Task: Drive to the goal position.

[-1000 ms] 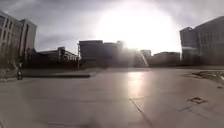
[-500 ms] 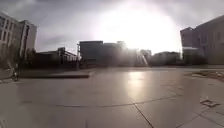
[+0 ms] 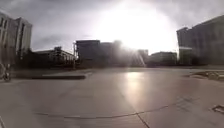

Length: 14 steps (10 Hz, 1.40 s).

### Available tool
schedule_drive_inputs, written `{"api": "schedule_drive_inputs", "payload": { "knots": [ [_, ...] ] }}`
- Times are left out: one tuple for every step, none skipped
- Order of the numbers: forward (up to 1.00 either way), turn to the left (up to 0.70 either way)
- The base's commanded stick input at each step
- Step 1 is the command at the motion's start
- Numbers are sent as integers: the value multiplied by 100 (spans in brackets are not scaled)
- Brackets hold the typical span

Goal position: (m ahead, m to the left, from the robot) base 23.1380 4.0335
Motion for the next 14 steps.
{"api": "schedule_drive_inputs", "payload": {
  "knots": [
    [70, 0],
    [70, 0],
    [70, 0],
    [70, 0],
    [70, 0],
    [70, 0],
    [70, 0],
    [70, 0],
    [70, 0],
    [70, 0],
    [70, 0],
    [70, 0],
    [70, 0],
    [71, 0]
  ]
}}
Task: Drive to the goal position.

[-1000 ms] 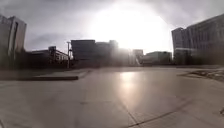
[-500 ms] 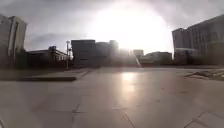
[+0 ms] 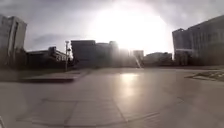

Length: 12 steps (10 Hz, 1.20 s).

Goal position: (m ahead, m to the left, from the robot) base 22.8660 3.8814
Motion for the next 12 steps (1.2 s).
{"api": "schedule_drive_inputs", "payload": {
  "knots": [
    [81, 0],
    [85, 0],
    [85, 0],
    [85, 0],
    [85, 0],
    [85, 0],
    [85, 0],
    [85, 0],
    [85, 0],
    [85, 0],
    [85, 0],
    [85, 0]
  ]
}}
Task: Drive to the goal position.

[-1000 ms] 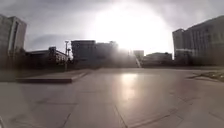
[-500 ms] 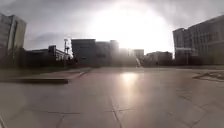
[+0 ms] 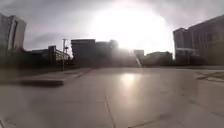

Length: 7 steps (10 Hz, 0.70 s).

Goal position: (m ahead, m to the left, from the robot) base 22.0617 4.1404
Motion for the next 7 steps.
{"api": "schedule_drive_inputs", "payload": {
  "knots": [
    [85, 0],
    [85, 0],
    [85, 0],
    [85, 0],
    [85, 0],
    [85, 0],
    [85, 0]
  ]
}}
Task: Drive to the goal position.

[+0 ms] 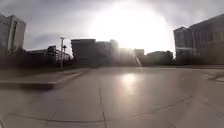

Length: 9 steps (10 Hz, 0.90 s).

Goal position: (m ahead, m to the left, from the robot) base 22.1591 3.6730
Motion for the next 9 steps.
{"api": "schedule_drive_inputs", "payload": {
  "knots": [
    [85, 0],
    [85, 0],
    [85, 0],
    [85, 0],
    [85, 0],
    [85, 0],
    [85, 0],
    [85, 0],
    [85, 0]
  ]
}}
